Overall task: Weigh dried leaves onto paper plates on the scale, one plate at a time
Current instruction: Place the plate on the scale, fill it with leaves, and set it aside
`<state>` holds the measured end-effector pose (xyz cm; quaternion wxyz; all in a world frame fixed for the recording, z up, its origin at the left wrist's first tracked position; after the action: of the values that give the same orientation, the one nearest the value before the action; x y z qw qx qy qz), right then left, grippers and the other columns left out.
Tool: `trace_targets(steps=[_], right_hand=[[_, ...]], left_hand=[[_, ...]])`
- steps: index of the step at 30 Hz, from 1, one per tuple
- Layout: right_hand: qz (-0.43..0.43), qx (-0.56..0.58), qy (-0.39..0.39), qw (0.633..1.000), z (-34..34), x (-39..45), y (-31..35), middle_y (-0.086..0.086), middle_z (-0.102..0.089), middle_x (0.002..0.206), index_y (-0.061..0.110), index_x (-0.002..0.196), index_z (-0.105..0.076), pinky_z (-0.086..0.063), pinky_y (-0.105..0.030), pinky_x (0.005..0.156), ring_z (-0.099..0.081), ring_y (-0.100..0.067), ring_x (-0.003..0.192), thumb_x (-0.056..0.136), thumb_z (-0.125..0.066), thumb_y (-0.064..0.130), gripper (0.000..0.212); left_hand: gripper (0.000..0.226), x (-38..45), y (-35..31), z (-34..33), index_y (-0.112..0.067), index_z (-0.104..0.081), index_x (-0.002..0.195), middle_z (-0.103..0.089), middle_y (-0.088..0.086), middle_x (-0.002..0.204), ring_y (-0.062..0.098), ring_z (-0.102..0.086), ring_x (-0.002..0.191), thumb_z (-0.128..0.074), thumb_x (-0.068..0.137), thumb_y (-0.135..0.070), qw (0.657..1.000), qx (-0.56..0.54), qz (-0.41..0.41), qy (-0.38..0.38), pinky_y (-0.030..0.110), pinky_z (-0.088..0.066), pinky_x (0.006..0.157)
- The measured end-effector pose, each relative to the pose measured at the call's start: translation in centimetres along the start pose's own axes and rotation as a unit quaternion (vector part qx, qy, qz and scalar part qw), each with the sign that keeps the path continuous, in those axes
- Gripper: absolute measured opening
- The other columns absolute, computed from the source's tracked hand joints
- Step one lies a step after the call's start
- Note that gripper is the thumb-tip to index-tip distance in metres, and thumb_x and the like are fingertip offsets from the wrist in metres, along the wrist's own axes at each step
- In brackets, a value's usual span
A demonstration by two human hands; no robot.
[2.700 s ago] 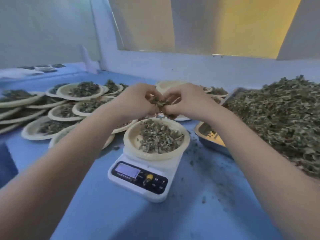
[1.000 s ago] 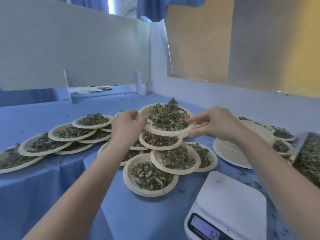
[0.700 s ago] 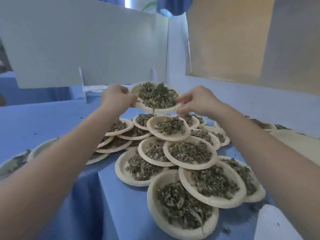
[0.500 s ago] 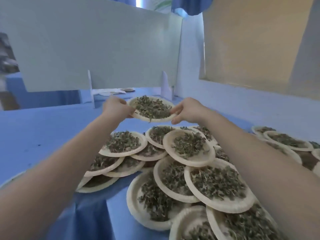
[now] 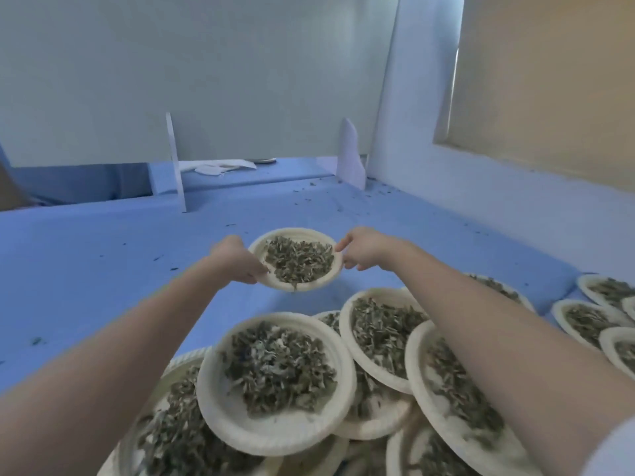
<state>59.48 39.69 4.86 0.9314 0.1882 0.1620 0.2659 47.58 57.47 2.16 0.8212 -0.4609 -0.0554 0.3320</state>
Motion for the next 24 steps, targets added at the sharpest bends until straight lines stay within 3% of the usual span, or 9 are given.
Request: trace_targets(steps=[2, 6, 9, 13, 15, 18, 20, 22, 24], right_hand=[[-0.02, -0.029, 0.031, 0.999, -1.6, 2.0, 0.2, -0.022, -0.062, 0.116, -0.008, 0.117, -0.059, -0.05, -0.044, 0.093, -0.06, -0.034, 0.11, 0.094, -0.045, 0.0, 0.028], [-0.053, -0.127, 0.112, 0.984, -4.8, 4.0, 0.0, -0.004, -0.06, 0.073, 0.006, 0.073, -0.051, -0.043, -0.018, 0.052, -0.057, -0.016, 0.065, 0.097, -0.034, 0.009, 0.03], [-0.059, -0.187, 0.144, 0.97, -6.2, 4.1, 0.1, 0.002, -0.058, 0.063, 0.008, 0.068, -0.046, -0.037, -0.014, 0.035, -0.054, -0.008, 0.048, 0.095, -0.031, 0.003, 0.032], [-0.035, -0.198, 0.15, 0.968, -6.6, 3.7, 0.6, -0.013, -0.069, 0.087, 0.005, 0.064, -0.044, -0.052, -0.036, 0.075, -0.058, -0.023, 0.062, 0.094, -0.031, 0.001, 0.033], [-0.024, -0.204, 0.125, 0.971, -6.3, 2.6, 1.0, -0.018, -0.061, 0.079, 0.005, 0.062, -0.039, -0.047, -0.033, 0.061, -0.051, -0.023, 0.059, 0.094, -0.031, 0.002, 0.033], [-0.001, -0.193, 0.061, 0.979, -4.8, 0.4, 2.0, -0.008, -0.038, 0.063, 0.01, 0.06, -0.031, -0.027, -0.026, 0.048, -0.034, -0.017, 0.054, 0.095, -0.033, 0.002, 0.036], [0.028, -0.177, 0.018, 0.984, -3.2, -1.9, 2.6, -0.008, -0.041, 0.067, 0.007, 0.063, -0.039, -0.029, -0.028, 0.05, -0.04, -0.023, 0.062, 0.095, -0.034, 0.004, 0.032], [0.05, -0.139, -0.018, 0.989, -1.3, -4.7, 2.7, -0.015, -0.059, 0.096, 0.001, 0.094, -0.059, -0.046, -0.031, 0.072, -0.054, -0.032, 0.094, 0.097, -0.035, 0.008, 0.025], [0.062, -0.101, -0.054, 0.992, 0.4, -7.9, 2.5, -0.018, -0.057, 0.124, -0.003, 0.121, -0.055, -0.044, -0.038, 0.096, -0.052, -0.033, 0.117, 0.097, -0.035, 0.009, 0.034]], left_hand=[[0.027, 1.4, 1.7, -0.6, 0.01, -0.056, 0.097, -0.063, 0.025, 0.093, 0.031, -0.065, 0.079, -0.072, 0.079, -0.002, 0.998, 0.048, 0.022, 0.036, 0.039, -0.056, 0.082], [0.022, 3.0, 4.0, -1.8, -0.001, -0.046, 0.078, -0.061, 0.013, 0.061, 0.031, -0.062, 0.075, -0.067, 0.081, 0.003, 0.985, 0.138, 0.044, 0.098, 0.044, -0.054, 0.087], [0.018, 2.7, 4.5, -2.5, -0.001, -0.047, 0.08, -0.062, 0.016, 0.078, 0.029, -0.065, 0.08, -0.063, 0.084, 0.007, 0.977, 0.158, 0.055, 0.135, 0.039, -0.055, 0.084], [0.019, 1.9, 4.2, -2.9, 0.003, -0.046, 0.109, -0.055, 0.015, 0.098, 0.027, -0.064, 0.085, -0.051, 0.091, 0.007, 0.973, 0.187, 0.049, 0.129, 0.041, -0.056, 0.082], [0.025, 1.2, 3.6, -2.6, 0.001, -0.042, 0.119, -0.053, 0.017, 0.111, 0.027, -0.064, 0.085, -0.047, 0.094, -0.001, 0.965, 0.236, 0.039, 0.108, 0.038, -0.057, 0.077], [0.006, -0.7, 1.1, -1.1, -0.002, -0.045, 0.09, -0.052, 0.01, 0.08, 0.026, -0.061, 0.07, -0.04, 0.093, -0.003, 0.955, 0.296, -0.023, 0.022, 0.029, -0.048, 0.055], [0.016, -2.3, -1.1, -0.4, -0.006, -0.042, 0.073, -0.043, 0.008, 0.066, 0.023, -0.044, 0.057, -0.038, 0.088, 0.0, 0.953, 0.289, -0.081, -0.043, 0.025, -0.034, 0.049], [0.015, -5.1, -3.4, -0.3, -0.012, -0.045, 0.079, -0.04, 0.008, 0.075, 0.023, -0.035, 0.067, -0.04, 0.086, 0.0, 0.955, 0.251, -0.134, -0.082, 0.025, -0.03, 0.06], [0.023, -8.7, -5.6, -0.9, -0.02, -0.051, 0.09, -0.042, 0.008, 0.086, 0.021, -0.038, 0.076, -0.042, 0.087, 0.001, 0.958, 0.2, -0.177, -0.1, 0.024, -0.03, 0.067]])
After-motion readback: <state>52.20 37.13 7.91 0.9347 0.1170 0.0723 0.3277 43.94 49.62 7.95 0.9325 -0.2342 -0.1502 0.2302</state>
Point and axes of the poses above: each hand's wrist, its own x-axis towards the middle knuckle, its own z-axis out of the back of the hand, y = z × x, the point moved 5 cm from there along x, towards the middle knuckle
